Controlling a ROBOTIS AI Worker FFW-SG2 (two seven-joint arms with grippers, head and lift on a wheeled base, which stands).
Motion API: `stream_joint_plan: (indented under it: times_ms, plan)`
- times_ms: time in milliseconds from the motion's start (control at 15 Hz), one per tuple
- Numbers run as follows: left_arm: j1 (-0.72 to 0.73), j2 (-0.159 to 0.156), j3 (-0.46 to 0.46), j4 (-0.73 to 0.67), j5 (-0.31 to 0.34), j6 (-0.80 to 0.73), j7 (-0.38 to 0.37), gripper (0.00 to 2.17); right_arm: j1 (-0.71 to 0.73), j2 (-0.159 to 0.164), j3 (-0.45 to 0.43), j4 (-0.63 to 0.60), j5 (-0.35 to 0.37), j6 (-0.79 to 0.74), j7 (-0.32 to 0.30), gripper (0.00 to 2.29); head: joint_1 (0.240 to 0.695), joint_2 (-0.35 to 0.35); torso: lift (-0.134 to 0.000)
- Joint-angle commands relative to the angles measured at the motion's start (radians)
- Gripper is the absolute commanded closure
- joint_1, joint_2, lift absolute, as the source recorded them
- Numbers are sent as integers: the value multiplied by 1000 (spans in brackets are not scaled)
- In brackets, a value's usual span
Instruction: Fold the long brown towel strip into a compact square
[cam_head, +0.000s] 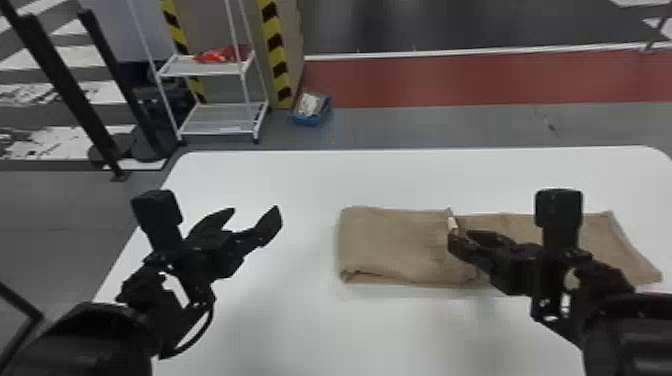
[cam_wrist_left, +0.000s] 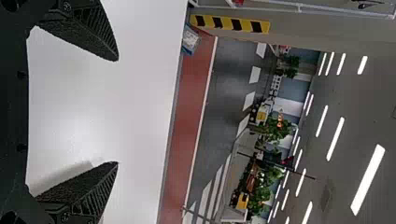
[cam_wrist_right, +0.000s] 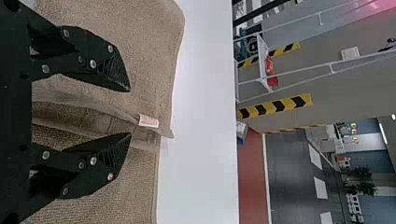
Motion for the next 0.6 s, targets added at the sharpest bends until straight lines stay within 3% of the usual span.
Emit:
stream_joint_plan:
  times_ms: [0,467,533]
  plan:
    - [5,0,2,-3,0,0,-3,100,-9,1,4,2,3,31,0,829,695,124,-124]
    - [23,0,5,-22,0,0,-4,100,-3,1,4,1,3,62,-3,829,695,125,-124]
    - [28,0,5,-28,0,0,-4,100,-6,1,5,2,5,62,-1,944,695,125,-124]
